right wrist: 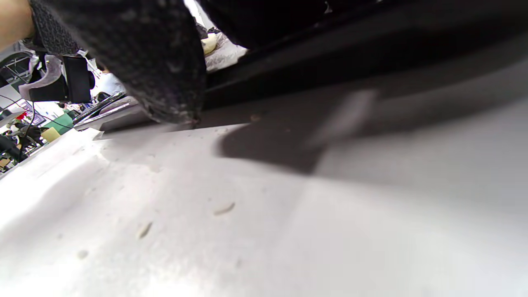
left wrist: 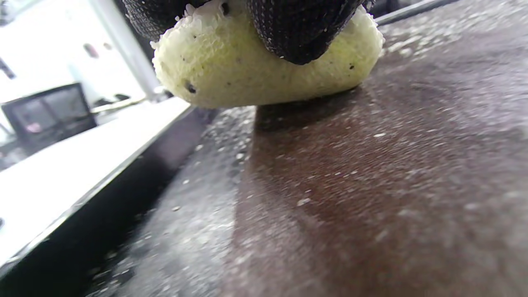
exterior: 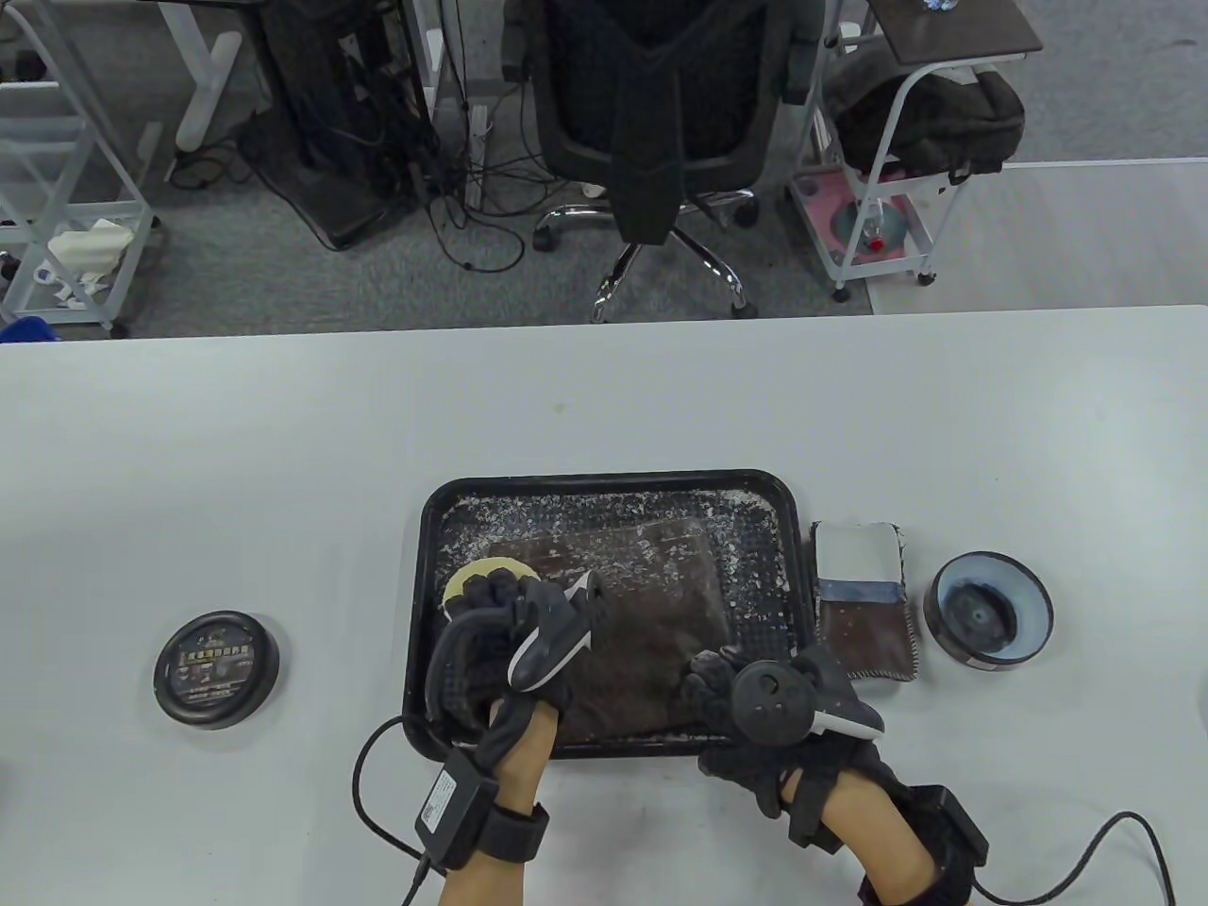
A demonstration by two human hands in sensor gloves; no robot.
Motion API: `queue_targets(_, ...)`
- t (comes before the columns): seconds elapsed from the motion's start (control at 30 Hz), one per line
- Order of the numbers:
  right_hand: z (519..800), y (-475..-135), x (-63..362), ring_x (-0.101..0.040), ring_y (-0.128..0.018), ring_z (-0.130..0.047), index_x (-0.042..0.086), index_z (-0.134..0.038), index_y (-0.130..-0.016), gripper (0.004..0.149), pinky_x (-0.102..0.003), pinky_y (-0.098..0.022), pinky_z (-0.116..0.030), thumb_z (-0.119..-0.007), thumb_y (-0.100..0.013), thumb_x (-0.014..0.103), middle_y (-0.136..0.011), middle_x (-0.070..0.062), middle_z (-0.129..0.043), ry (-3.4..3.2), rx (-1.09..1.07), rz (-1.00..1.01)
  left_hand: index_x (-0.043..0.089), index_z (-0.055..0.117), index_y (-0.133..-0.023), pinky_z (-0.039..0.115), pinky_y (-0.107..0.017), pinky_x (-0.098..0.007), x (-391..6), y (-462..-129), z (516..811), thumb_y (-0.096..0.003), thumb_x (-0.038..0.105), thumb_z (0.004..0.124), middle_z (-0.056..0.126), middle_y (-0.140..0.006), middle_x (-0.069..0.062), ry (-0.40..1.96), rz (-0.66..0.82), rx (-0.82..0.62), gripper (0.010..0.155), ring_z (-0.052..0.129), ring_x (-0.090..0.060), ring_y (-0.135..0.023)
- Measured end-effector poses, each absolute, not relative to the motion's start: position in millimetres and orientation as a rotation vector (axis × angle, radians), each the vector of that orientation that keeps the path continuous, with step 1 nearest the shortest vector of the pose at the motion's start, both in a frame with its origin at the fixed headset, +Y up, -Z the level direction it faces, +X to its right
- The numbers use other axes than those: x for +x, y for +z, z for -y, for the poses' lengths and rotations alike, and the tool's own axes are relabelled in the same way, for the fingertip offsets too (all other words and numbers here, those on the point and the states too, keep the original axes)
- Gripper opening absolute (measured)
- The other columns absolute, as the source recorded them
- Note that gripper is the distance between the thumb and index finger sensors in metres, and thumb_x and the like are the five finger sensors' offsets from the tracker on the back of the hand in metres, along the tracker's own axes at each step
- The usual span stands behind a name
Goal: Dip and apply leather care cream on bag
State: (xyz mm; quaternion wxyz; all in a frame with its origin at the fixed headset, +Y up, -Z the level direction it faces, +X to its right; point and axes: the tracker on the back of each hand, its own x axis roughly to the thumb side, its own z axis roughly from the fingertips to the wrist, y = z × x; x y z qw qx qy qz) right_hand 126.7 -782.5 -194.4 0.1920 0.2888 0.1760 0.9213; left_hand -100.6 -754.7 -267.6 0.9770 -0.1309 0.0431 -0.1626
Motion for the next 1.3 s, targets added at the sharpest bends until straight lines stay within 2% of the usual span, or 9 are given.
queue_targets(0.13,783,-194,126,-0.056,-0.096,-0.038,0.002,-0.059,-0.103,0.074,-0.068,-0.066,-0.042,-0.094,-0.046,0.034,-0.107,-0.031,-0.044,2.582,0.809,-0.507,0.031,0.068,-0.099,0.069,-0.07,-0.05,-107,-270,758,-0.0455,0.019,0.077,0.069,-0.106,-0.008,-0.365,-0.138,-0.305,0.056,0.078,-0.034,-0.097)
queue_targets(0.4,784,-194,127,-0.06,-0.097,-0.029,0.004,-0.056,-0.105,0.075,-0.069,-0.068,-0.038,-0.092,-0.047,0.035,-0.108,-0.03,-0.031,2.577,0.803,-0.527,0.028,0.07,-0.1,0.07,-0.069,-0.049,-97,-269,759,-0.0452,0.02,0.078,0.07,-0.105,-0.012,-0.389,-0.102,-0.283,0.056,0.08,-0.037,-0.095)
queue_targets(0.5,783,-193,127,-0.06,-0.096,-0.032,0.005,-0.057,-0.105,0.075,-0.069,-0.068,-0.04,-0.092,-0.047,0.037,-0.107,-0.031,-0.031,2.607,0.802,-0.519,0.027,0.071,-0.1,0.072,-0.068,-0.049,-89,-267,758,-0.0451,0.02,0.078,0.071,-0.104,-0.012,-0.383,-0.079,-0.273,0.056,0.082,-0.037,-0.093)
queue_targets(0.7,781,-193,127,-0.058,-0.095,-0.042,0.006,-0.059,-0.104,0.074,-0.066,-0.067,-0.046,-0.093,-0.046,0.037,-0.106,-0.03,-0.043,2.618,0.81,-0.494,0.028,0.069,-0.1,0.072,-0.067,-0.049,-66,-262,757,-0.0453,0.02,0.078,0.07,-0.104,-0.012,-0.282,0.034,-0.233,0.056,0.081,-0.037,-0.094)
queue_targets(1.0,780,-193,129,-0.058,-0.094,-0.045,0.005,-0.061,-0.104,0.074,-0.066,-0.067,-0.049,-0.093,-0.046,0.036,-0.106,-0.031,-0.047,2.609,0.81,-0.486,0.029,0.067,-0.101,0.072,-0.068,-0.048,-34,-255,763,-0.0458,0.021,0.077,0.068,-0.105,-0.011,-0.292,0.214,-0.183,0.057,0.08,-0.036,-0.095)
queue_targets(1.3,779,-196,133,-0.057,-0.092,-0.05,0.003,-0.067,-0.102,0.071,-0.065,-0.066,-0.053,-0.095,-0.044,0.034,-0.105,-0.032,-0.053,2.571,0.797,-0.458,0.033,0.063,-0.102,0.069,-0.07,-0.047,-12,-251,763,-0.047,0.023,0.075,0.064,-0.108,-0.007,-0.164,0.418,-0.152,0.057,0.075,-0.032,-0.098)
